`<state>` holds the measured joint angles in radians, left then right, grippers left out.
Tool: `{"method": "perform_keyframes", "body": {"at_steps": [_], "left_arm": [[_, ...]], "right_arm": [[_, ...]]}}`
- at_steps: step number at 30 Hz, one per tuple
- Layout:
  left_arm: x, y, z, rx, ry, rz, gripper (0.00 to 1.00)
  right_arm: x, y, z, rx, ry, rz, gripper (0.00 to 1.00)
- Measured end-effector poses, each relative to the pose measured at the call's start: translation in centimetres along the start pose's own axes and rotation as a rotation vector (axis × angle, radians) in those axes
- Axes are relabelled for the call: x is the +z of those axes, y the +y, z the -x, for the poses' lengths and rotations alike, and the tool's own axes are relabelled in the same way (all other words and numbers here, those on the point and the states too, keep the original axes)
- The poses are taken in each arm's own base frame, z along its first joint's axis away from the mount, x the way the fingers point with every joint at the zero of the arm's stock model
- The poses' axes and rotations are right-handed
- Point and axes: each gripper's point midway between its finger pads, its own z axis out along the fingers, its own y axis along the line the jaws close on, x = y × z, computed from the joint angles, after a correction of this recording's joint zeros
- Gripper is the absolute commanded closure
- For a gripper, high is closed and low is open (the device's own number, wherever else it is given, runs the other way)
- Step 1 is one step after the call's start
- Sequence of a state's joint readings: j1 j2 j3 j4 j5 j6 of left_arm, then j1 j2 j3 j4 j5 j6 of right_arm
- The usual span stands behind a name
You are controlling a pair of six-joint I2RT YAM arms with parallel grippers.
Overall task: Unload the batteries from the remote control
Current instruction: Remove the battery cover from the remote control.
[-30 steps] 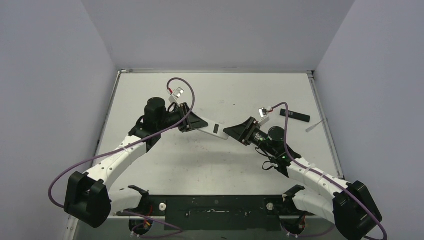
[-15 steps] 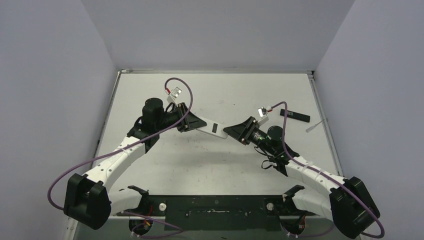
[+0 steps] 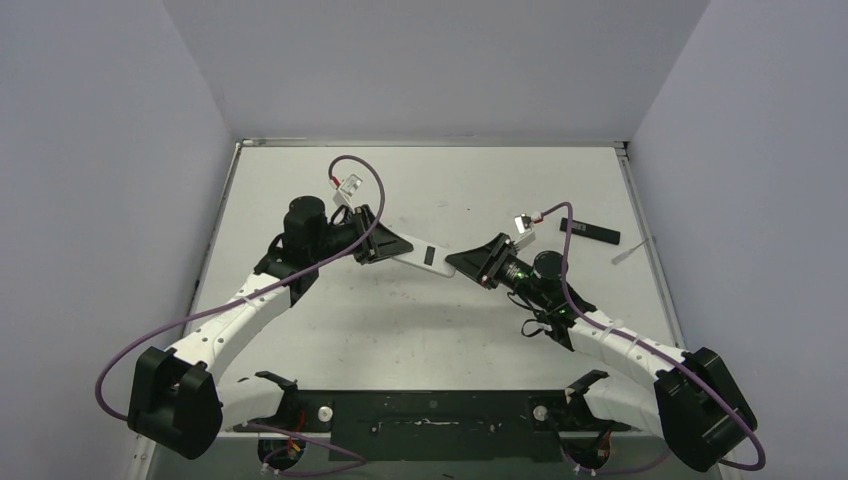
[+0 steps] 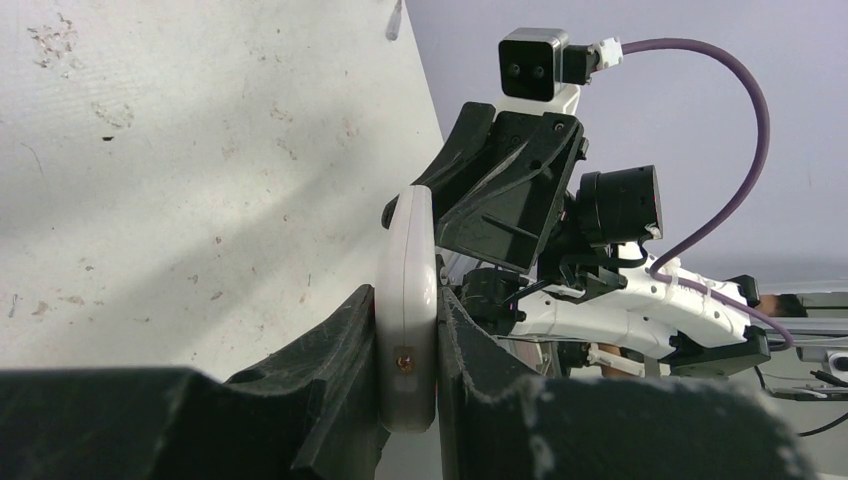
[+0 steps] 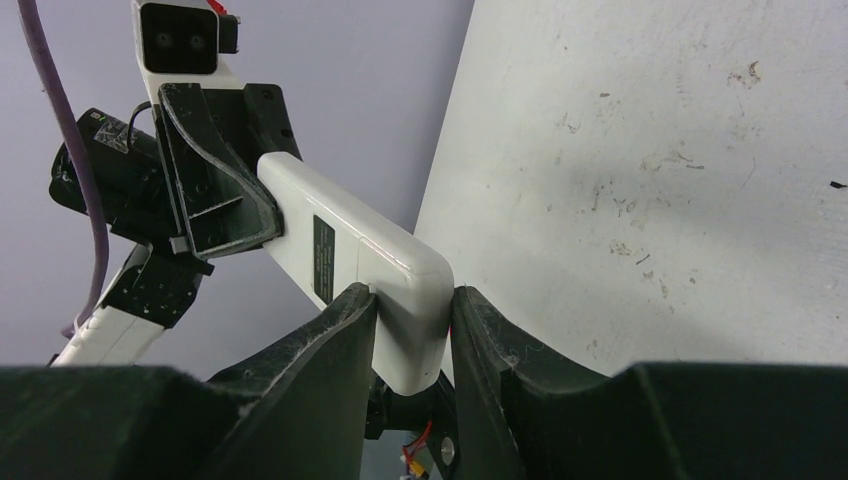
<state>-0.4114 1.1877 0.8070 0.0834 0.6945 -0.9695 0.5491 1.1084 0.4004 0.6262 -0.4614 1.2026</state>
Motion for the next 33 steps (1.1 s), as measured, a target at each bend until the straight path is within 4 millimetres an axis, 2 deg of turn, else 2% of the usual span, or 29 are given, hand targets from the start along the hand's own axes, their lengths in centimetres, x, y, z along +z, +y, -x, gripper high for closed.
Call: {"method": "perform_keyframes", "body": {"at_steps": [12,14,16,21,30,33], "left_arm": [[-0.04,-0.13,0.19,-0.007,-0.005,-0.006,1.0],[-0.09,-0.15,0.25,-0.009,-0.006,-0.008,1.0],[-0.13,-0.13,0.24,-0.008,-0.007,-0.012,1.0],[-0.14,0.13,0.02,-0.013,-0.002,-0.011,1.0],[-0.22,0.2,0.07,-0.014,-0.006,-0.013,1.0],[-0.31,0.21,0.0,-0.016,-0.007,-0.014,1.0]], "right_arm": [[0.02,0.2,0.11,0.004,-0.004,0.008,0.76],[0.03,0.31,0.16,0.007,-0.006,0.011,0.72],[0.02,0.37,0.17,0.009,-0.007,0.014,0.62],[-0.03,0.41,-0.06,0.011,0.005,0.02,0.59],[0.05,0.14,-0.41,0.016,0.023,0.015,0.77],[0.03,0.16,-0.46,0.015,0.026,0.017,0.8]]}}
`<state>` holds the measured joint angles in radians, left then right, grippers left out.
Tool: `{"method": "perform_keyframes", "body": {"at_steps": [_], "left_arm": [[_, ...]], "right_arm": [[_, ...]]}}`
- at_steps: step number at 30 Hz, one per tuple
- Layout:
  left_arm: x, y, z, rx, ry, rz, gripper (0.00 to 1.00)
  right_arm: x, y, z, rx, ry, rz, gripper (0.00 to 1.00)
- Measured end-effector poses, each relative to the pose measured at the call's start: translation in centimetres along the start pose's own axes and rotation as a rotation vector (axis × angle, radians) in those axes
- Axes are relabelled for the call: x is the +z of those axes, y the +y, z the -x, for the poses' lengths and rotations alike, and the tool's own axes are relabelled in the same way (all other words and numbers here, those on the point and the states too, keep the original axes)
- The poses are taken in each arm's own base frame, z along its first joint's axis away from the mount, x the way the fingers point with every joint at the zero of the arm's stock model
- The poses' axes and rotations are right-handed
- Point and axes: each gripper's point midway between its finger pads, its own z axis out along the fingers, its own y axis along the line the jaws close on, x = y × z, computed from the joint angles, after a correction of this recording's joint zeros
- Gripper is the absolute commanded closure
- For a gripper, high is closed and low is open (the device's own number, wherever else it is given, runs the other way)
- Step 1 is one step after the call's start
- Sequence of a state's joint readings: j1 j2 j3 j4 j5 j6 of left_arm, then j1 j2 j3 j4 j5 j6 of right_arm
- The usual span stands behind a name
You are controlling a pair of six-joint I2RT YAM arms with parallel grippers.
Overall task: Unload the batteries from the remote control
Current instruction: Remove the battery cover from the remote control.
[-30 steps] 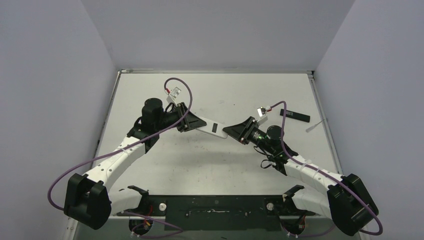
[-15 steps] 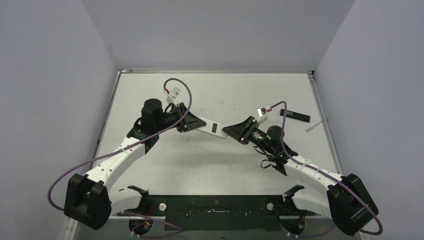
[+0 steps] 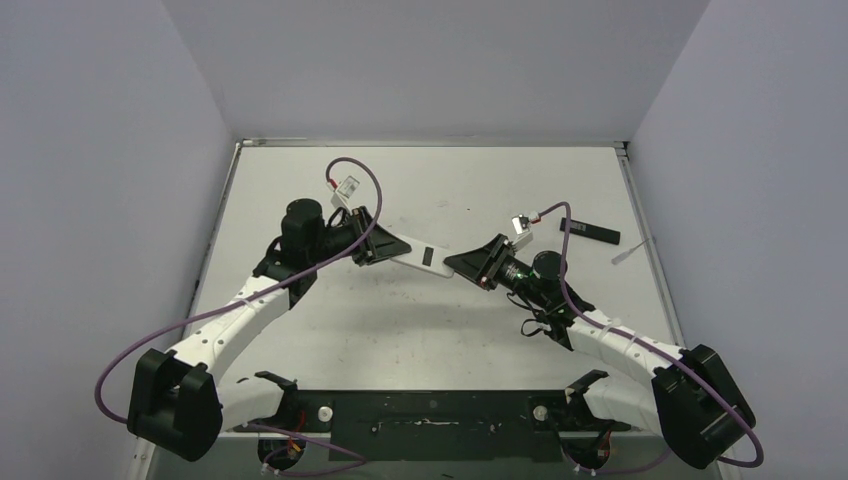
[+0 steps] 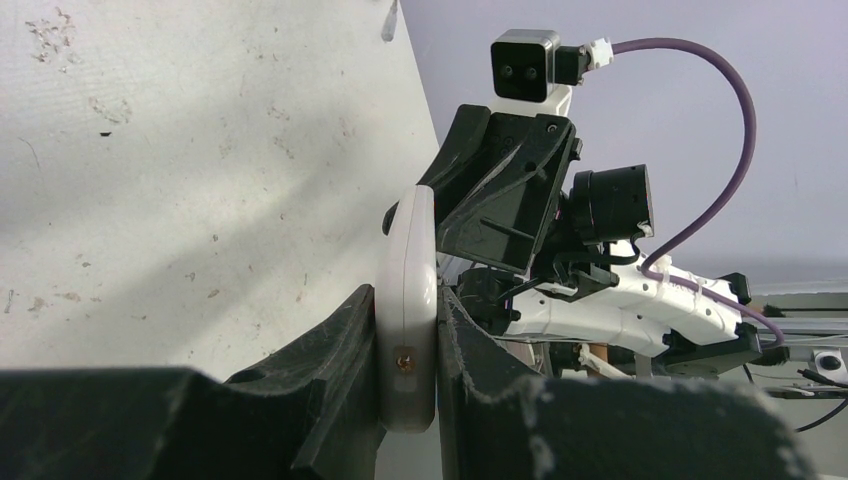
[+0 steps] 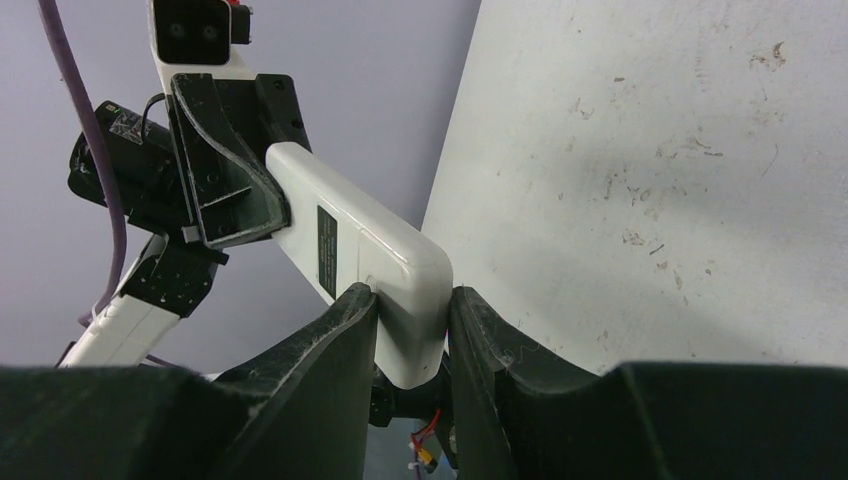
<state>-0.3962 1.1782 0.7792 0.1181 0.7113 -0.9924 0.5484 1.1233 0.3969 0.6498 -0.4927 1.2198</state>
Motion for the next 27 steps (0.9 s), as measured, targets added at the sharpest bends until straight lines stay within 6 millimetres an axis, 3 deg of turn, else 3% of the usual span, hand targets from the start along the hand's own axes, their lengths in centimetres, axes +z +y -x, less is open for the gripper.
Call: {"method": "perform_keyframes", "body": {"at_steps": [17,23,27], "left_arm": [[-0.6,-0.7,0.3,0.01,-0.007,-0.026,1.0],[-0.6,-0.8,0.3,0.008,-0.006,-0.03,1.0],[-0.6,-0.7,0.3,0.006,-0.007,-0.027,1.0]], "right_arm": [[-0.1,1.1,0.0,0.016,0.0,0.074,0.77],[-0.2,1.2,0.1,0.02,0.002,0.087,0.57],[0.0,0.7,-0.2,0.006,0.023,0.058,0.54]]}}
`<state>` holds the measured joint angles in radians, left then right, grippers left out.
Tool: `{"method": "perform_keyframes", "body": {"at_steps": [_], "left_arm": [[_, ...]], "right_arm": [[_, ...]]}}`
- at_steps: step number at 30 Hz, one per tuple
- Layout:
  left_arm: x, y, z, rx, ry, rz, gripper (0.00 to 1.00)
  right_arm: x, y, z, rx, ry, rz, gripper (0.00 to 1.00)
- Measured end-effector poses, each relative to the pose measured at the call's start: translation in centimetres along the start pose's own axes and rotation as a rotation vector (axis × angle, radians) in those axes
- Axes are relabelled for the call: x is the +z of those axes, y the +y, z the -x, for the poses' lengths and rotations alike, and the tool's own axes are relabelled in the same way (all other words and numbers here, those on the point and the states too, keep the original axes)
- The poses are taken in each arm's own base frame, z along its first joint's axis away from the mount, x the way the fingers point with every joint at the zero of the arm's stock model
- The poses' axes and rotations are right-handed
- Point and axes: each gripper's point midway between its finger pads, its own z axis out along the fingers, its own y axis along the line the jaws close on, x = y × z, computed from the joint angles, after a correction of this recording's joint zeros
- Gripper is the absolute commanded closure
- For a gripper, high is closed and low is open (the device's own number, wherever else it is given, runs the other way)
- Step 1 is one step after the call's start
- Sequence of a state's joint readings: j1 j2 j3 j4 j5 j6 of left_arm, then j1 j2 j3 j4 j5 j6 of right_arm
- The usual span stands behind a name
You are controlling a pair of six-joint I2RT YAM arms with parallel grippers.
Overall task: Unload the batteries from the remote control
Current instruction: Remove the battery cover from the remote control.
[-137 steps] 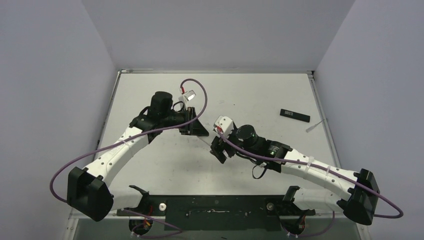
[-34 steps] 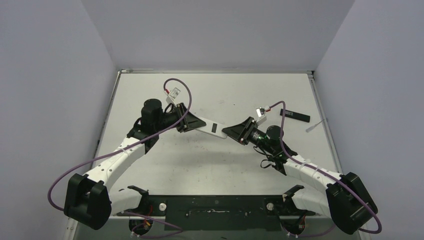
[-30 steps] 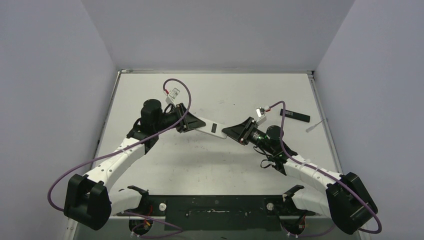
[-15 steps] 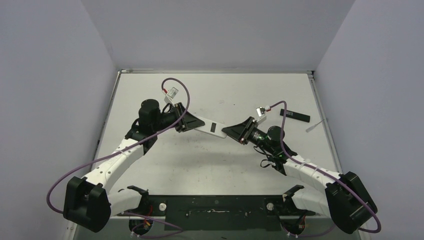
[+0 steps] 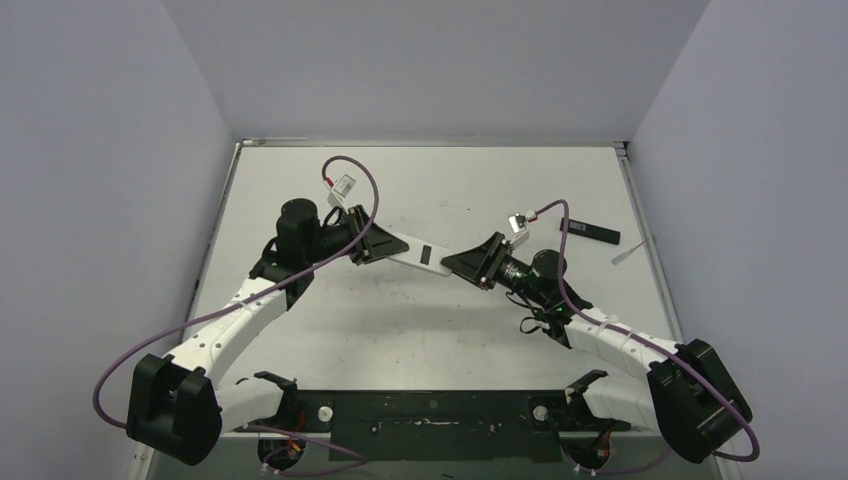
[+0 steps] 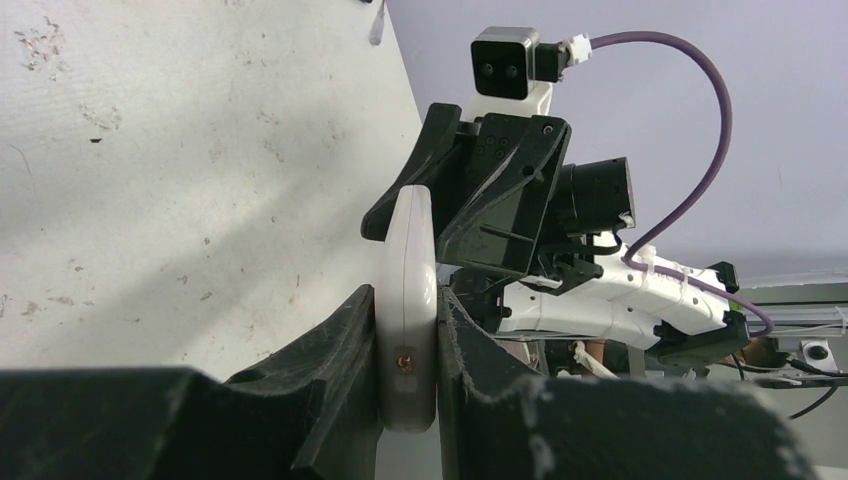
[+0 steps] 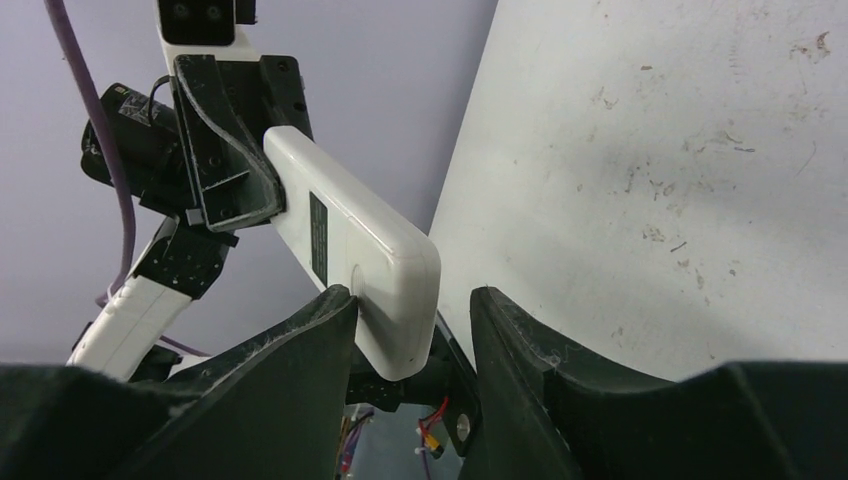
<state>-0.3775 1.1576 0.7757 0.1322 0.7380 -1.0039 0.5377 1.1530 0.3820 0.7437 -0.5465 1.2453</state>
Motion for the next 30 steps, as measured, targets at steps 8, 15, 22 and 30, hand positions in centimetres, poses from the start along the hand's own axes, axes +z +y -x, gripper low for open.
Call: {"method": "perform_keyframes", "body": {"at_steps": [8,15,22,30], "left_arm": [[0.0,0.1,0.1,-0.001,-0.008,0.006,1.0],[-0.1,0.2,0.2,-0.005,-0.01,0.006,1.0],[-0.2,-0.1,0.2,-0.003,-0.01,-0.001,1.0],[-0.2,-0.2,0.3,0.001,-0.01,-0.008,1.0]], "right_arm": [[0.6,0.3,0.6,-0.067,0.024,-0.05,0.72],[0.5,0.3,0.5,-0.06,0.032,-0.049,0.78],[0.3,0.6,0.8,-0.057,0.027,-0.041,0.71],[0.1,0.6,0.7,-0.061,0.028,-0.048,0.71]]}}
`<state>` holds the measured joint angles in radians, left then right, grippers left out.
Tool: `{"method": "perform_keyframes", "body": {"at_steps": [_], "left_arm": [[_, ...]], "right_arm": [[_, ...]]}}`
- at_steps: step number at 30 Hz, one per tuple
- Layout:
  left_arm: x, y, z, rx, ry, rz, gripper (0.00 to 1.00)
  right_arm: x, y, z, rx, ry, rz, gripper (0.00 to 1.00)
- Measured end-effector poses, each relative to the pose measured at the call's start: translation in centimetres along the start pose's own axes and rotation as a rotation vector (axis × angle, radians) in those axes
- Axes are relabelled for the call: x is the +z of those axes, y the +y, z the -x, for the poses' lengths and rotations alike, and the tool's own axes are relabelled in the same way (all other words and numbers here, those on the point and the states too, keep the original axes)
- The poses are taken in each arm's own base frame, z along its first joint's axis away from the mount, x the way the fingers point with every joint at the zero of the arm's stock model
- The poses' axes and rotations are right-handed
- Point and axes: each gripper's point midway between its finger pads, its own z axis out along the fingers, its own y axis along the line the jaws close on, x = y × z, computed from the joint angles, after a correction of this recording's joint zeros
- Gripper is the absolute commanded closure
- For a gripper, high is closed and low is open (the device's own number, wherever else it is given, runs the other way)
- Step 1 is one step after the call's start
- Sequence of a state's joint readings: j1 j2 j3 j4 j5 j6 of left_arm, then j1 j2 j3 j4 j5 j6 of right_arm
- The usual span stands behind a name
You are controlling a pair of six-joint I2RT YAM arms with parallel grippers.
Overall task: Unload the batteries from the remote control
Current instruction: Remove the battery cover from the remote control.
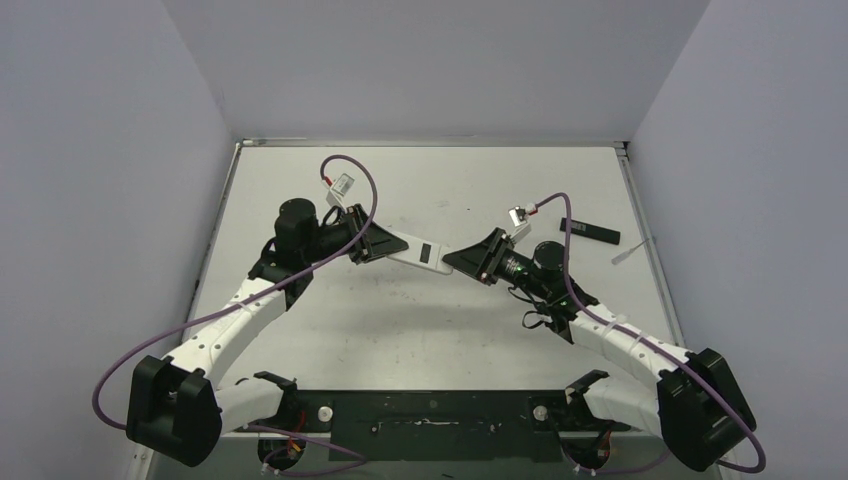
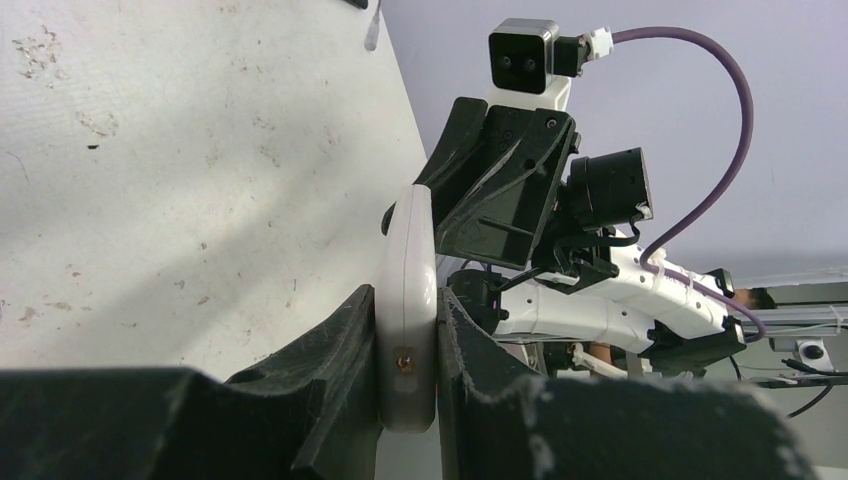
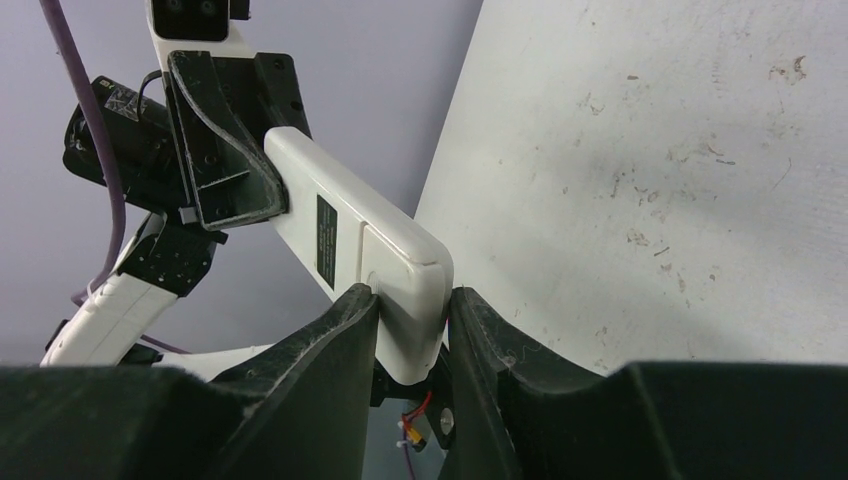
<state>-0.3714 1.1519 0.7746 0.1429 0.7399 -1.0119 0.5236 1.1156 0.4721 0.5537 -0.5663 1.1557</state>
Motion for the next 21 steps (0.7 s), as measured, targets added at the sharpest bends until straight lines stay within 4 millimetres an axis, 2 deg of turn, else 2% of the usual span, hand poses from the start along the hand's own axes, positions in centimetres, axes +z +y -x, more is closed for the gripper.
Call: {"method": "perform_keyframes", "body": {"at_steps": [9,14,21], "left_arm": [[-0.08,-0.13,-0.05,0.004,0.002,-0.004,1.0],[-0.1,-0.1,-0.04,0.003,0.002,-0.004,1.0],[-0.29,0.12,0.38,0.001,-0.011,0.003,1.0]], "right_arm": [[-0.36,0.04,0.0,-0.009,-0.004,-0.011,0.75],[-0.38,0.03,-0.03,-0.011,-0.003,-0.012,0.65],[-0.39,-0.48,0.05,-0.008,-0.011,-0.036,0.73]]}}
